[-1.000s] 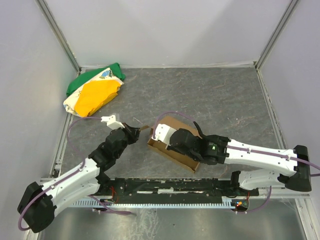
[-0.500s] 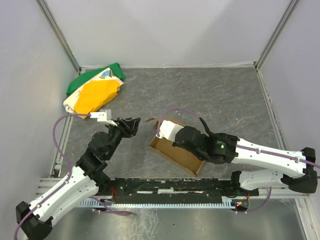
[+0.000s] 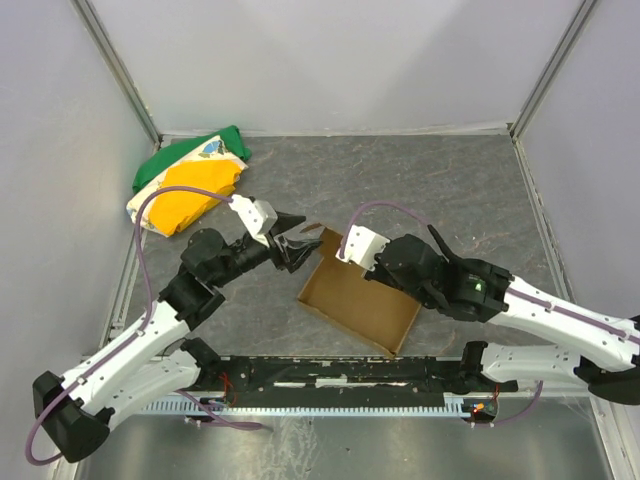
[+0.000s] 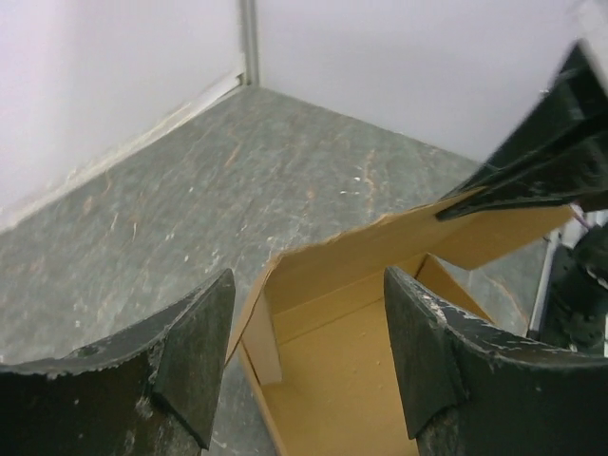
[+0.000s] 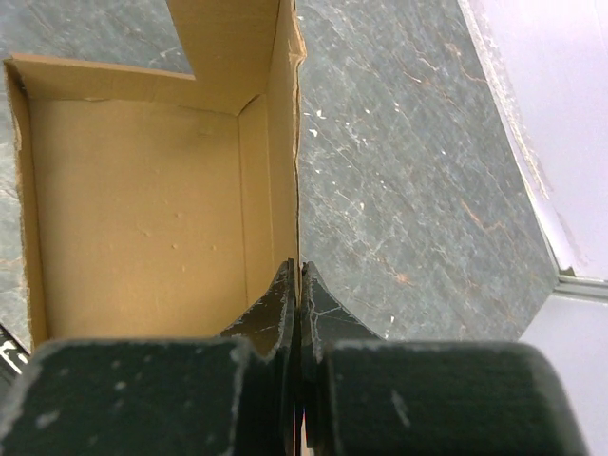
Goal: Fold the paper box
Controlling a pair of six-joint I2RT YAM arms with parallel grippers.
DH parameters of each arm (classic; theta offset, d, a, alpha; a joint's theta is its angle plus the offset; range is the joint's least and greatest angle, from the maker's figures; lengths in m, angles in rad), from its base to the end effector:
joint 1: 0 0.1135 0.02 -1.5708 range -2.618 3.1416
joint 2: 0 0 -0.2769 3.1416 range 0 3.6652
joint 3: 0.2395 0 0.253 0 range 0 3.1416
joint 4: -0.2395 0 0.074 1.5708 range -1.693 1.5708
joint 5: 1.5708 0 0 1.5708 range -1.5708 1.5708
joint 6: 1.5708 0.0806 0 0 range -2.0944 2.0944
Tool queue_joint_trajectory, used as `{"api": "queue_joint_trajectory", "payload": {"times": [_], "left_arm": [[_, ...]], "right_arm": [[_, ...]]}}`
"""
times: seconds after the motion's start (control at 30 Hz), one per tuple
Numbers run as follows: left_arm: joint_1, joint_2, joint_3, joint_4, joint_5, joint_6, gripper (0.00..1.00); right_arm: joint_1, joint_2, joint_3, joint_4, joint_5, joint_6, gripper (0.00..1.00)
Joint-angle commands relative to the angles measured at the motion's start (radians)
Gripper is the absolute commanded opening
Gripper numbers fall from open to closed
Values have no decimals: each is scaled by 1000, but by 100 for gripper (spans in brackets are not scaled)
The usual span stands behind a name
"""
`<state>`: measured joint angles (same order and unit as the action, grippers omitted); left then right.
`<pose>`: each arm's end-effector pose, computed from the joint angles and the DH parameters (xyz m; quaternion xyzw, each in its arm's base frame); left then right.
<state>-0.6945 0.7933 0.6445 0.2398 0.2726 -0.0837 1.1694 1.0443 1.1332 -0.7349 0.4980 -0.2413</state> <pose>0.1618 -0.1631 0.3475 0.2966 0.6069 -0.3623 0.6422 0.1276 0.2022 0.3473 -0.4786 0.7317 -0.0037 0.4853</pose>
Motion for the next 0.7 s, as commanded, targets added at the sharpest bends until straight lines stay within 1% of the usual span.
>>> {"api": "queue_joint_trajectory", "payload": {"times": [0.0,0.13,0.23,0.3,0.37,0.43,0.67], "left_arm": [[-3,12,120,-81,219,217,71],[-3,36,147,-97,249,263,73],[-3,58,162,-113,312,296,74],[-4,85,186,-169,381,337,74],[-3,128,223,-263,450,398,74],[-3,158,241,-315,495,442,74],[-5,192,251,-306,517,486,73]], "right_arm": [[-1,0,33,-3,-85,4,1],[-1,37,30,-16,-115,24,1],[-1,42,16,-1,-120,29,1],[-1,37,12,6,-118,26,1],[-1,32,12,9,-112,21,1],[-2,28,13,9,-109,14,1],[-2,19,15,-4,-116,11,1]]}}
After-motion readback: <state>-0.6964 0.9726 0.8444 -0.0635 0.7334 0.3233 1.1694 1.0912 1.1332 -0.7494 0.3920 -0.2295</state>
